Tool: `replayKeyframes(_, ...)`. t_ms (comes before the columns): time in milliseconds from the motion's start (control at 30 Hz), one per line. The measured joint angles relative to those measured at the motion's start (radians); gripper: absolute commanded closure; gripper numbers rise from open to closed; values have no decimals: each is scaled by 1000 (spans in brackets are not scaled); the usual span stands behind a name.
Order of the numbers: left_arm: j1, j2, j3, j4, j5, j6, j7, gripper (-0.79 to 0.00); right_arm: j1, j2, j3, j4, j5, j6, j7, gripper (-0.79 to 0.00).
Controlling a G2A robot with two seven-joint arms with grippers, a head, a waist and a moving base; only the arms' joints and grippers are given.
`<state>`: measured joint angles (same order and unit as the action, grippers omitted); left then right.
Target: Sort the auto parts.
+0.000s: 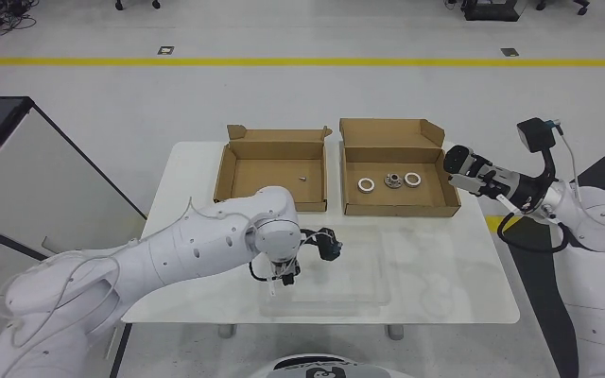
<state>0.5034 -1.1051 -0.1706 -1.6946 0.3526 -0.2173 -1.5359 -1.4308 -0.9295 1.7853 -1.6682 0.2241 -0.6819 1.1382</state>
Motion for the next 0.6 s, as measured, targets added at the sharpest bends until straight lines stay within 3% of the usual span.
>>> replayKeyframes(267,-109,52,-10,-121,-89,65,0,0,0,0,0,0,0,0,0,-785)
replayKeyframes(600,-102,56,-23,-116,-103,67,29,0,0,0,0,0,0,0,0,-785)
